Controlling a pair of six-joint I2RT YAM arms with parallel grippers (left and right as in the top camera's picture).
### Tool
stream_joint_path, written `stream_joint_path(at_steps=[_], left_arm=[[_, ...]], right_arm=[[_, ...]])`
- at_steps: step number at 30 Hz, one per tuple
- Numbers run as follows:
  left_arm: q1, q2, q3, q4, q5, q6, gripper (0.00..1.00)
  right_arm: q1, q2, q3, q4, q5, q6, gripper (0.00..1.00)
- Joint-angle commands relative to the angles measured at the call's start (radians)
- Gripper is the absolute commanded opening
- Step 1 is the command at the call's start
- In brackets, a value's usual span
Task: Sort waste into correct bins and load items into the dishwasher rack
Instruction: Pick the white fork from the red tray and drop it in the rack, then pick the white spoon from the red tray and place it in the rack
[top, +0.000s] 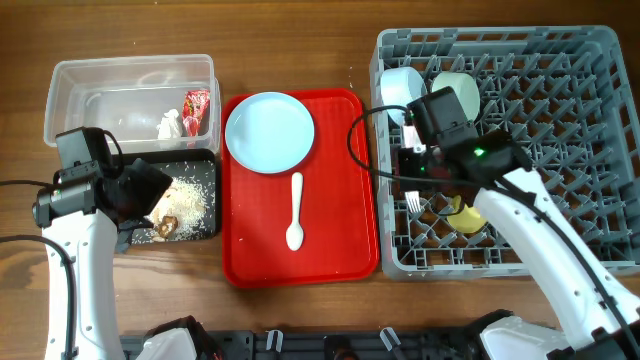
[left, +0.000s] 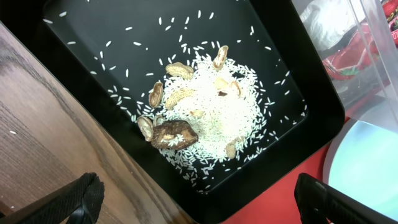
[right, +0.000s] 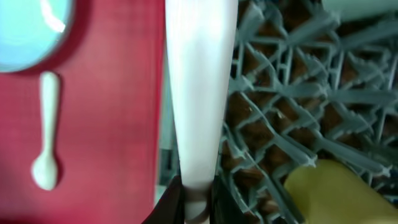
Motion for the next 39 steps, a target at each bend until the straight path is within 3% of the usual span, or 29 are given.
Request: stream_joint_path(at_steps=[1, 4, 6, 13, 17, 19, 25, 29, 33, 39], left_arm=[[0.005, -0.009, 0.003, 0.002, 0.008, 0.016, 1.0], [0.005, -0.009, 0.003, 0.002, 0.008, 0.016, 1.0], [0.005, -0.009, 0.003, 0.002, 0.008, 0.016, 1.0], [0.005, -0.009, 0.003, 0.002, 0.008, 0.016, 1.0], [0.005, -0.009, 0.003, 0.002, 0.008, 0.016, 1.0], [0.005, -0.009, 0.003, 0.002, 0.008, 0.016, 1.0], [0.005, -0.009, 0.003, 0.002, 0.008, 0.016, 1.0], [0.005, -0.009, 0.003, 0.002, 0.008, 0.016, 1.0], [0.005, -0.009, 0.003, 0.002, 0.008, 0.016, 1.0], [0.005, -0.009, 0.003, 0.002, 0.008, 0.016, 1.0]], right_arm=[[-0.009, 0.058, -0.083, 0.052, 0.001, 0.011, 0.05], [-0.007, 0.087, -0.091, 0.105, -0.002, 0.01, 0.26], [-0.005, 0.088, -0.091, 0.115, -0.003, 0.011, 0.46], [-0.003, 0.069, -0.022, 0.093, -0.026, -0.019, 0.51], [0.063, 0.04, 0.087, 0.179, -0.326, -0.121, 0.51], [0.156, 0.079, 0.085, 0.188, -0.305, -0.109, 0.54], [0.381, 0.319, 0.085, 0.28, -0.192, 0.054, 0.57], [0.483, 0.473, 0.085, 0.36, -0.06, 0.271, 0.6], [0.511, 0.557, 0.085, 0.383, -0.021, 0.434, 0.59], [0.586, 0.58, 0.085, 0.305, -0.066, 0.538, 0.56]])
